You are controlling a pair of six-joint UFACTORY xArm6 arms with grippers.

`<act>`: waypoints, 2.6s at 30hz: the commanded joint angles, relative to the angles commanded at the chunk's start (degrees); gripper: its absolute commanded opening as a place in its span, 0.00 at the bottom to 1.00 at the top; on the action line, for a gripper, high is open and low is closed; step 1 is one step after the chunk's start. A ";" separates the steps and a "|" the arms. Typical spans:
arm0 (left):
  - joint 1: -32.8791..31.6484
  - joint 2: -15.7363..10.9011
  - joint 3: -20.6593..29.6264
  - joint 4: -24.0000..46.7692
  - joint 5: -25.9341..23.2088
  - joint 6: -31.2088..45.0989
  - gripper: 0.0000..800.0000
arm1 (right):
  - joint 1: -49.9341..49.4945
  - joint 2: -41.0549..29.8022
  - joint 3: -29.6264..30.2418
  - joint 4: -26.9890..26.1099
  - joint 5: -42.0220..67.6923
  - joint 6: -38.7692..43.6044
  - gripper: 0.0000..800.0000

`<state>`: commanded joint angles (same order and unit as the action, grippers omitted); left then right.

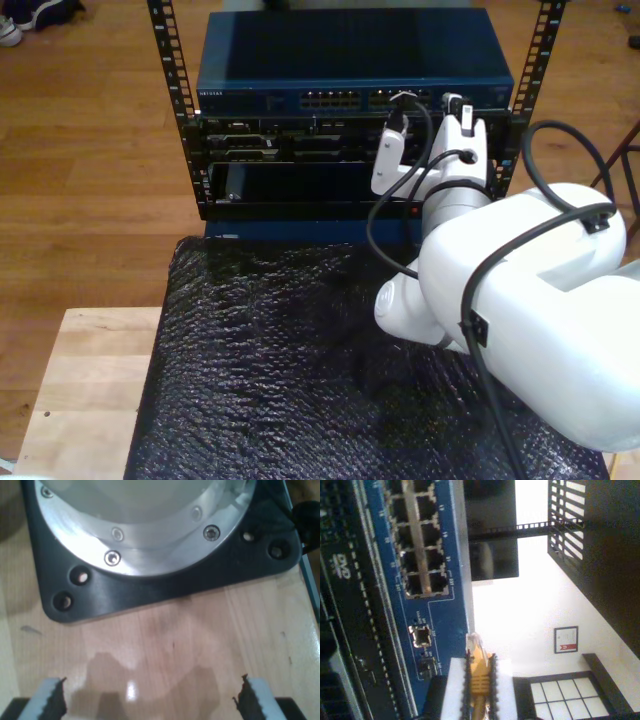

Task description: Grab the cable and plug it in

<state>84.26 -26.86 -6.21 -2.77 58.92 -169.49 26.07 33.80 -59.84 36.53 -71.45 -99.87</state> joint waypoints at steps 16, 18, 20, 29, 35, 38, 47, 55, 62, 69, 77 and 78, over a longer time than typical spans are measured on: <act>0.00 0.00 0.00 0.00 0.00 0.00 1.00 | 1.85 1.41 -1.93 0.88 0.26 0.09 0.00; 0.00 0.00 0.00 0.00 0.00 0.00 1.00 | 1.85 1.58 -2.11 0.88 0.35 0.09 0.00; 0.00 0.00 0.00 0.00 0.00 0.00 1.00 | 1.85 2.02 -2.46 0.79 0.44 0.09 0.00; 0.00 0.00 0.00 0.00 0.00 0.00 1.00 | 1.76 3.43 -5.19 0.79 1.58 0.00 0.00; 0.00 0.00 0.00 0.00 0.00 0.00 1.00 | 1.76 4.40 -6.68 0.79 2.37 -0.09 0.00; 0.00 0.00 0.00 0.00 0.00 0.00 1.00 | 1.76 4.84 -7.03 0.88 2.37 -0.09 0.00; 0.00 0.00 0.00 0.00 0.00 0.00 1.00 | 1.76 5.80 -8.35 2.02 2.37 -0.09 0.00; 0.00 0.00 0.00 0.00 0.00 0.00 1.00 | 1.58 5.98 -8.79 2.02 2.46 -0.09 0.00; 0.00 0.00 0.00 0.00 0.00 0.00 1.00 | 1.58 6.07 -9.05 2.02 2.99 -0.09 0.00; 0.00 0.00 0.00 0.00 0.00 0.00 1.00 | 1.49 6.15 -9.32 1.93 3.16 0.00 0.00; 0.00 0.00 0.00 0.00 0.00 0.00 1.00 | 1.49 6.33 -9.05 1.58 3.16 -0.09 0.00; 0.00 0.00 0.00 0.00 0.00 0.00 1.00 | 1.49 6.33 -8.97 1.58 3.16 -0.18 0.00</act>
<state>84.26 -26.86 -6.21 -2.77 58.92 -169.49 27.56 40.13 -68.80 38.11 -68.29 -100.04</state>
